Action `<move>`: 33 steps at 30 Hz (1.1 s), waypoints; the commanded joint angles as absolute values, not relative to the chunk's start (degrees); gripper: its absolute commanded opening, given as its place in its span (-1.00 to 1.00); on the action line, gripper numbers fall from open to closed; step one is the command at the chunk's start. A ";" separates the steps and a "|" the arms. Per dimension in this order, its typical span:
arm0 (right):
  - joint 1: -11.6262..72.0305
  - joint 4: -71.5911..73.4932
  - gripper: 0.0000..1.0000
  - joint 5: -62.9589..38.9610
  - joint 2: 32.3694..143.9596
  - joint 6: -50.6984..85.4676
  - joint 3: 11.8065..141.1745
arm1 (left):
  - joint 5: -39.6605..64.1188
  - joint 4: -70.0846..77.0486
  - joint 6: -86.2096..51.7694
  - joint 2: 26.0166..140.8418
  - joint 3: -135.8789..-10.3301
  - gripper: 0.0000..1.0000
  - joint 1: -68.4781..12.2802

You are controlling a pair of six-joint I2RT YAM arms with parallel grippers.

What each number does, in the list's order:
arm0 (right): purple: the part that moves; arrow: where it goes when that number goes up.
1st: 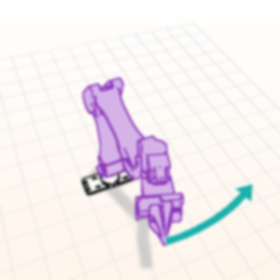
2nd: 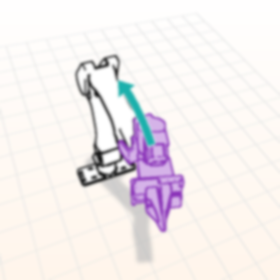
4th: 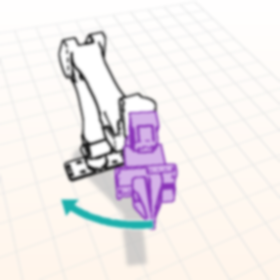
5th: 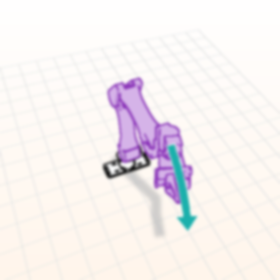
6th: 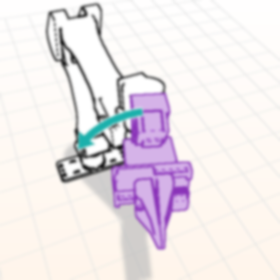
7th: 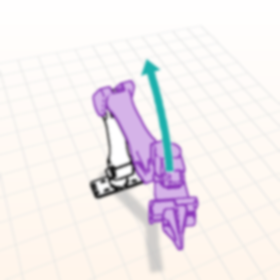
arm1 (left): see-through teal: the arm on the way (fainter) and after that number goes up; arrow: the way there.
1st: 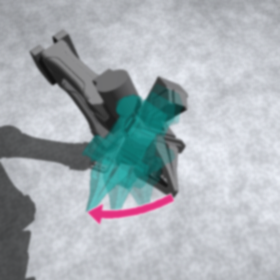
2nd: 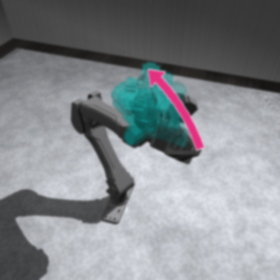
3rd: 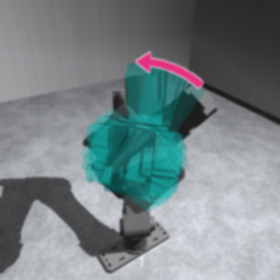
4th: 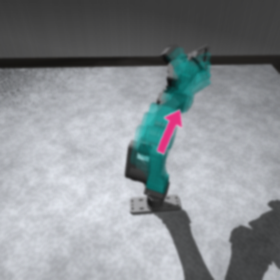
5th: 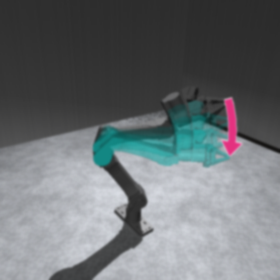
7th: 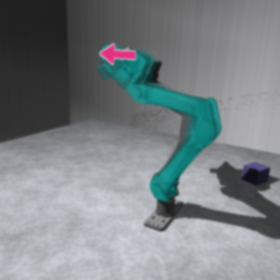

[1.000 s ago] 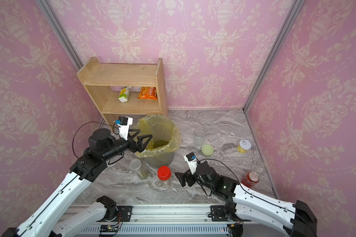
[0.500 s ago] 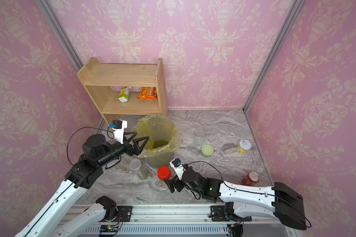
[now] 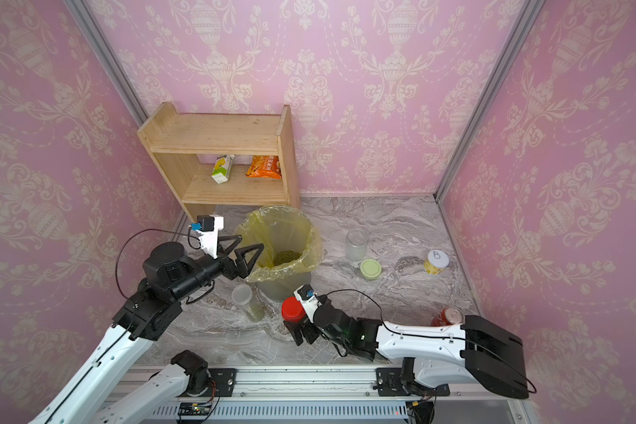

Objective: Empty moldy mung beans from jars
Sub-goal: Pick up the jar from the center of the board.

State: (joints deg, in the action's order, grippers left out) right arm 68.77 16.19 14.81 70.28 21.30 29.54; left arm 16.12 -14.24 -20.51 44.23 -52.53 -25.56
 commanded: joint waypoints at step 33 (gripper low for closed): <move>69.52 19.62 0.71 26.32 82.69 31.37 32.82 | 13.32 -16.58 -21.05 42.70 -52.54 0.98 -24.96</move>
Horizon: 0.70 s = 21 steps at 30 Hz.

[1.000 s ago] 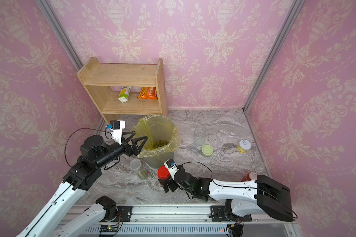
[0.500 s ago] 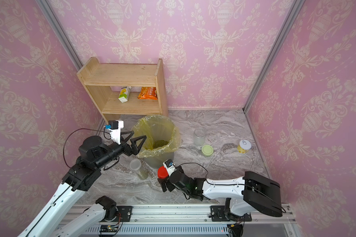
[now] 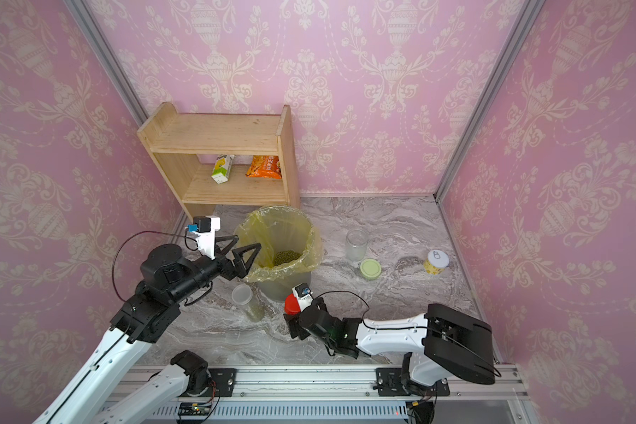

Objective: Empty moldy mung beans from jars
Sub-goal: Pick up the jar from the center of the board.

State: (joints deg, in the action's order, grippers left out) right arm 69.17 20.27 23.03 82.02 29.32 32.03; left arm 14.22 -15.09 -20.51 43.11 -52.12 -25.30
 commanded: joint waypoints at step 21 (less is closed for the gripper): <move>69.52 12.50 0.29 33.19 74.35 32.86 31.02 | 17.74 -14.53 -21.38 47.04 -52.38 0.98 -24.87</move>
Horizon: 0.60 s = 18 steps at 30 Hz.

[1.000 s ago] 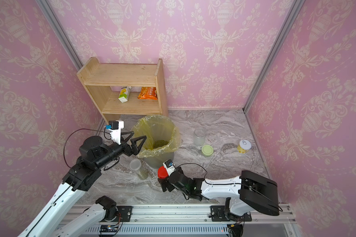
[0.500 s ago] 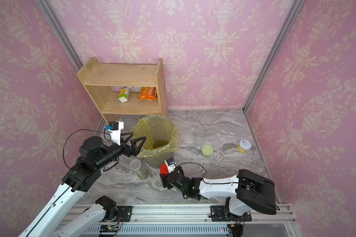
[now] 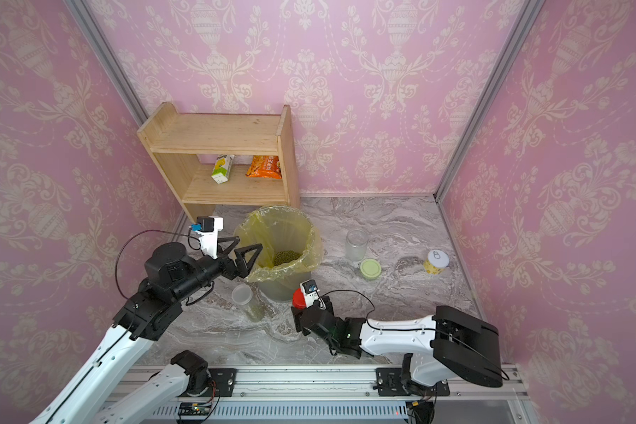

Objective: Empty moldy mung beans from jars
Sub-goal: Pick up the jar from the center of the board.

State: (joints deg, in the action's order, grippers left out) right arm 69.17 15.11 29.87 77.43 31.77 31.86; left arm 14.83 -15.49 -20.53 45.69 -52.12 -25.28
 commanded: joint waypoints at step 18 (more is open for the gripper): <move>60.00 -20.48 0.21 36.43 35.02 28.81 35.16 | 21.32 -8.21 -21.86 52.46 -54.03 0.98 -24.61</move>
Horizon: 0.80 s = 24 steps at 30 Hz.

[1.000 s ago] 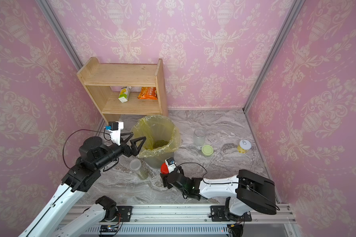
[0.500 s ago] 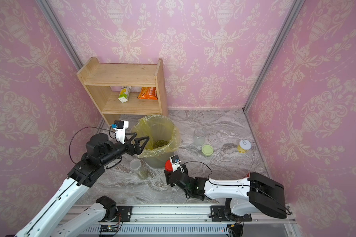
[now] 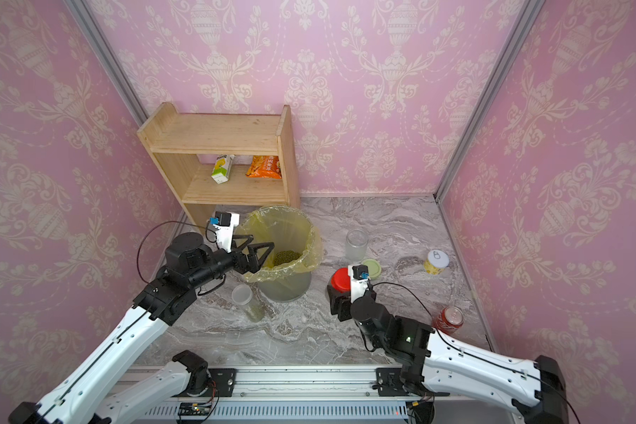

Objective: Empty moldy mung beans from jars
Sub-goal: Pick up the jar from the center of the board.

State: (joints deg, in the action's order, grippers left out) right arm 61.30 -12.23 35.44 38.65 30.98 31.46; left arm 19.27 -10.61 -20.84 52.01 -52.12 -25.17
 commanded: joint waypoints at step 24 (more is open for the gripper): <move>43.17 -28.57 0.13 5.75 68.98 17.65 87.02 | 39.20 10.64 -17.30 59.68 -53.64 0.95 -24.39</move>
